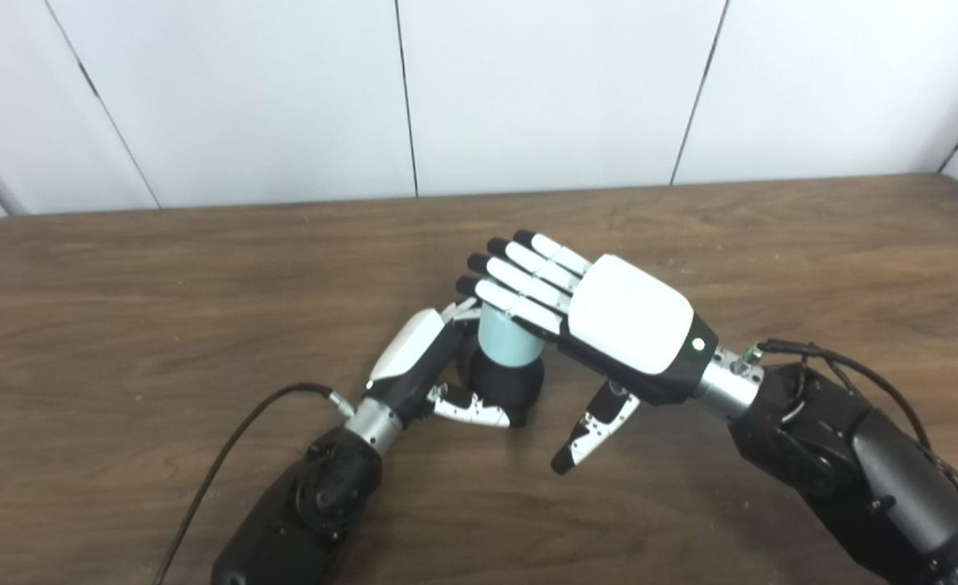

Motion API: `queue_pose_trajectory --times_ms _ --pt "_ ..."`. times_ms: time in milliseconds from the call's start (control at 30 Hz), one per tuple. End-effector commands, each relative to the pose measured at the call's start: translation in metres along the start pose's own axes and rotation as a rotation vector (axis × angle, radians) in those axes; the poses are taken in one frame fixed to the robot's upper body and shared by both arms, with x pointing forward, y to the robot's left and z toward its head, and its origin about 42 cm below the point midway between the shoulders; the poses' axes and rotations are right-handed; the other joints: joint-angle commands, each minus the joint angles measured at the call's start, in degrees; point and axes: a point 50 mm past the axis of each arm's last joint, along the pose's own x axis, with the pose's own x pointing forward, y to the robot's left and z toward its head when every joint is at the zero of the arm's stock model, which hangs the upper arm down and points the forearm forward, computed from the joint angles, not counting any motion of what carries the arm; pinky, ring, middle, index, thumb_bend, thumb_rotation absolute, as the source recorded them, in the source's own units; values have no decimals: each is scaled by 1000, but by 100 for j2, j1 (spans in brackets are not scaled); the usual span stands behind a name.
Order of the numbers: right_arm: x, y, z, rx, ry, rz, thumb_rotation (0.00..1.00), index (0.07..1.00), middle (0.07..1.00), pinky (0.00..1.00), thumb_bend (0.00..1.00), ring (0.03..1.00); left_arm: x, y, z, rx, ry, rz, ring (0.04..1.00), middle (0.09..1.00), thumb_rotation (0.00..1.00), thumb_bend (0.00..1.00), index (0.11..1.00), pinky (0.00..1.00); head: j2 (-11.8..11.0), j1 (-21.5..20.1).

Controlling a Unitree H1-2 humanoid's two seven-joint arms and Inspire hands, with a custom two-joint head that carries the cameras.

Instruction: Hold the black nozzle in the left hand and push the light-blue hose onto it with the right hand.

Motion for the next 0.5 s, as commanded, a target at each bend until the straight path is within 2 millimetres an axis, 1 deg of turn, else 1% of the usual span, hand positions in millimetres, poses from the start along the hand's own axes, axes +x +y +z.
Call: queue_pose_trajectory --times_ms 0,267,367,467 --pt "-11 29 8 16 -35 150 518 1000 1000 1000 1000 1000 -47 -59 -35 -38 188 -201 962 811 85 503 482 1000 5 0" --pt "-6 22 5 21 -29 134 515 1000 1000 1000 1000 1000 -47 -59 -35 -37 190 -203 963 811 85 503 483 1000 5 1" --pt "-2 13 2 17 -22 90 512 1000 1000 1000 1000 1000 -47 -58 -35 -37 190 -203 959 811 85 503 483 1000 5 1" --pt "7 -1 -1 7 -17 30 514 1000 1000 1000 1000 1000 -48 -58 -35 -39 187 -201 958 811 85 503 483 1000 -7 -20"
